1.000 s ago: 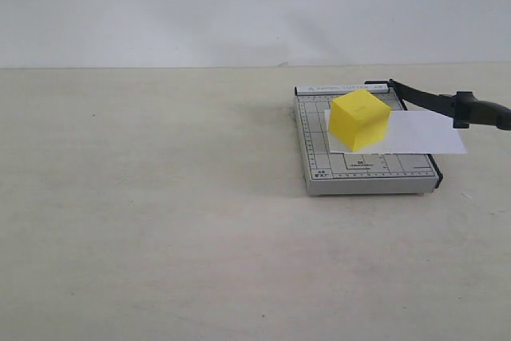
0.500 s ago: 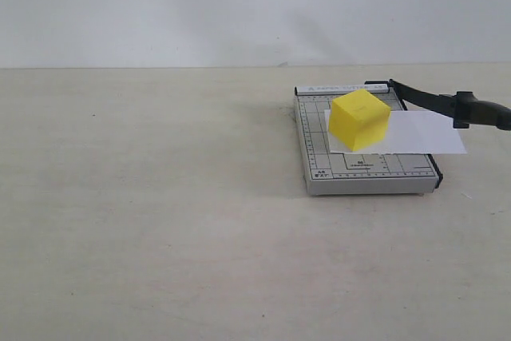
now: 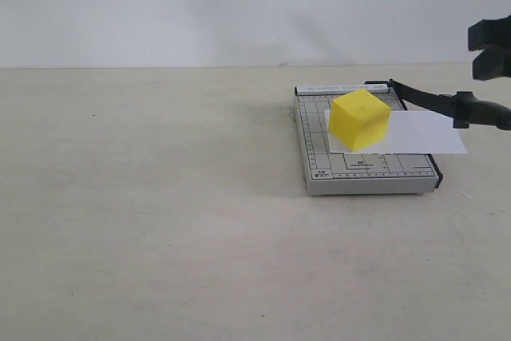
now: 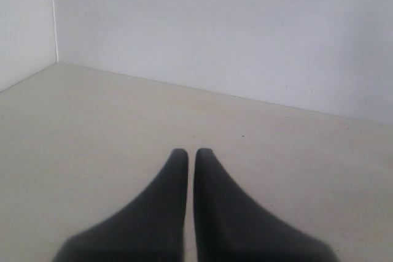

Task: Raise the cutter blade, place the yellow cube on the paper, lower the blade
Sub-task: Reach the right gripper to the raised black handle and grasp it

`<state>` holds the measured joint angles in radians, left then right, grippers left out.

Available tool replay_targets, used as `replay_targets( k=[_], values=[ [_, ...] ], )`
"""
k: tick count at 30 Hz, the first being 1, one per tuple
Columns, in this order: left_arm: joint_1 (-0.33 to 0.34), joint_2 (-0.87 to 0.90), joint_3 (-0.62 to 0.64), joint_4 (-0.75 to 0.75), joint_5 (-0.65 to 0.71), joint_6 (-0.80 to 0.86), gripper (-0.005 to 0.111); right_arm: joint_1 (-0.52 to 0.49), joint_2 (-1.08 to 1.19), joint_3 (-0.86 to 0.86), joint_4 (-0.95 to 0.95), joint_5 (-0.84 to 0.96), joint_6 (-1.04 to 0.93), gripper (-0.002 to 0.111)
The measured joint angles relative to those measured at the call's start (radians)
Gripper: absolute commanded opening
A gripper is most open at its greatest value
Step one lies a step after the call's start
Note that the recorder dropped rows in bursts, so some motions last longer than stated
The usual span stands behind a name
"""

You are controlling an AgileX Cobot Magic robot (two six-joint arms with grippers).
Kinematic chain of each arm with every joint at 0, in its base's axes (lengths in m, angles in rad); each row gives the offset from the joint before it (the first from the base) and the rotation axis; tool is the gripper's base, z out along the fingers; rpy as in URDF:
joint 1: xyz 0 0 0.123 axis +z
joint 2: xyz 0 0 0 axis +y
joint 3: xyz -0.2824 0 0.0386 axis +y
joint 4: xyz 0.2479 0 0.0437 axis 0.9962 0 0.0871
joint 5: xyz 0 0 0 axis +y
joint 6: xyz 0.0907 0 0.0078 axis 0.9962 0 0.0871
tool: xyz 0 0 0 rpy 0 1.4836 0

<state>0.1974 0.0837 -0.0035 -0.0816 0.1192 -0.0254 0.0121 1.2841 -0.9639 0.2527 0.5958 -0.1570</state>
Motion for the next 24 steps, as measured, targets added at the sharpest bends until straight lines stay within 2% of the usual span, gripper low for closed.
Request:
replay_targets(
  k=[11,13,14,17,24],
  values=[
    [0.0,0.0,0.0,0.0,0.0,0.0,0.004,0.0,0.126,0.0,0.019,0.039,0.0,0.048],
    [0.0,0.0,0.0,0.0,0.0,0.0,0.004,0.0,0.126,0.0,0.019,0.039,0.0,0.031],
    [0.0,0.0,0.0,0.0,0.0,0.0,0.004,0.0,0.126,0.0,0.019,0.039,0.0,0.018],
    [0.0,0.0,0.0,0.0,0.0,0.0,0.004,-0.002,0.126,0.0,0.004,0.039,0.002,0.001],
    [0.0,0.0,0.0,0.0,0.0,0.0,0.004,-0.002,0.126,0.0,0.002,0.039,0.004,0.0]
  ],
)
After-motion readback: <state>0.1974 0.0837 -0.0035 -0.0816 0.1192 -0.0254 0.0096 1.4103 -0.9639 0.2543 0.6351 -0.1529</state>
